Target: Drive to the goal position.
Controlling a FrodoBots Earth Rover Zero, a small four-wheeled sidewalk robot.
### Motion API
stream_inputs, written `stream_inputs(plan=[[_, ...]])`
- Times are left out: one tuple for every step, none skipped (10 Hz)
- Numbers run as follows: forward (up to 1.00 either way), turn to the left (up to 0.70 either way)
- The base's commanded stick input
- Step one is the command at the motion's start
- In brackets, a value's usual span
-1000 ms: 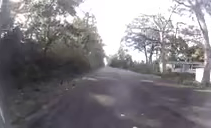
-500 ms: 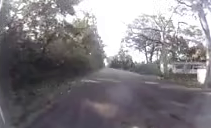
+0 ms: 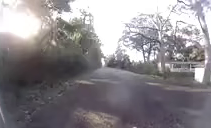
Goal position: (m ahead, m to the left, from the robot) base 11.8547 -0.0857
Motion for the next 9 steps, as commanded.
stream_inputs(plan=[[0.70, 0.00], [0.70, 0.00], [0.70, 0.00], [0.70, 0.00], [0.70, 0.00], [0.70, 0.00], [0.70, 0.00], [0.70, 0.00], [0.70, 0.00]])
